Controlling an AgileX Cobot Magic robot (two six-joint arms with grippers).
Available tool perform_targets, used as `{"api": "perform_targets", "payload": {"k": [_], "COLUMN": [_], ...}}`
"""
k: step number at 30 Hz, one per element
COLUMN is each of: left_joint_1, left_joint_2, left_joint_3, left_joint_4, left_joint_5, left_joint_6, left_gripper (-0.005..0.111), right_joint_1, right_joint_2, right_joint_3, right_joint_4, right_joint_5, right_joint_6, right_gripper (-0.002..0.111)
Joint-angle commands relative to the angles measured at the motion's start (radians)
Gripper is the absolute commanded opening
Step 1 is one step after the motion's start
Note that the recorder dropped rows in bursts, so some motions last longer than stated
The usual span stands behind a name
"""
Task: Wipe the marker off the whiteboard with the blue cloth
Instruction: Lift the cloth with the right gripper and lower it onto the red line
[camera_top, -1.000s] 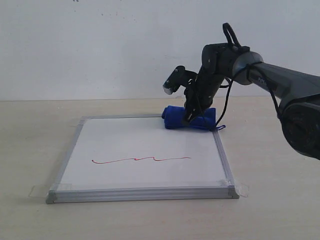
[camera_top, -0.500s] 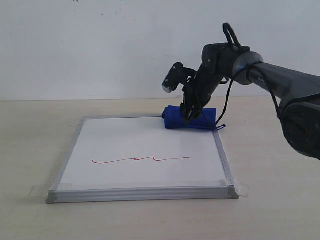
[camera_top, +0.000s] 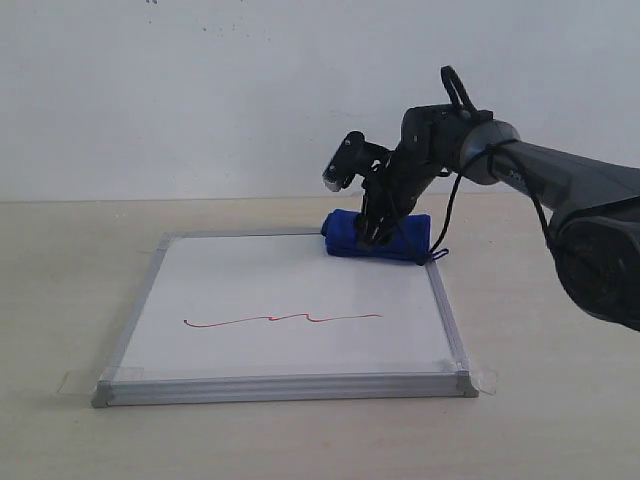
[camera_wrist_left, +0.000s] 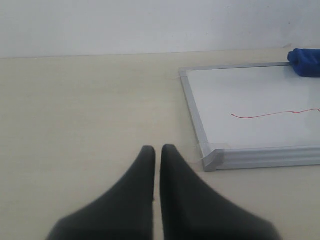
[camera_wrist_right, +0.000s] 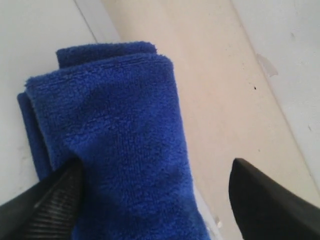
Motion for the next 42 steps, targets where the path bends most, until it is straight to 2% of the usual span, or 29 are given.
{"api": "perform_targets", "payload": {"k": [1, 4, 12, 16, 21, 25, 31, 35, 42], "left_joint_1": [-0.005, -0.005, -0.005, -0.005, -0.005, -0.005, -0.005, -0.005, -0.005], "left_joint_2": [-0.002, -0.002, -0.002, -0.002, -0.002, -0.002, -0.002, -0.002, -0.002], "left_joint_3": [-0.001, -0.001, -0.001, -0.001, -0.001, -0.001, -0.001, -0.001, -0.001], "left_joint_4": [-0.008, -0.008, -0.008, -0.008, -0.008, -0.008, -0.008, -0.008, -0.008], "left_joint_5": [-0.006, -0.006, -0.006, -0.006, -0.006, -0.006, -0.006, -0.006, -0.006], "left_joint_6": [0.001, 0.001, 0.001, 0.001, 0.001, 0.001, 0.001, 0.001, 0.001], "left_gripper": [0.004, 0.004, 0.004, 0.004, 0.004, 0.004, 0.004, 0.004, 0.004], "right_joint_1": [-0.008, -0.008, -0.008, -0.008, -0.011, -0.032, -0.089, -0.111, -0.111], "right_joint_2": [0.03, 0.03, 0.03, 0.024, -0.045, -0.098, -0.116, -0.119, -0.162], "right_joint_3": [0.002, 0.002, -0.01, -0.047, -0.057, -0.052, -0.052, -0.041, 0.047], "right_joint_4": [-0.006, -0.006, -0.006, -0.018, -0.066, -0.034, 0.142, 0.156, 0.174], "right_joint_5": [0.004, 0.022, 0.118, 0.174, 0.183, 0.199, 0.279, 0.333, 0.314], "right_joint_6": [0.011, 0.039, 0.042, 0.082, 0.232, 0.313, 0.318, 0.331, 0.361], "right_gripper": [0.075, 0.064, 0.0, 0.0, 0.0, -0.001, -0.001, -0.001, -0.001]}}
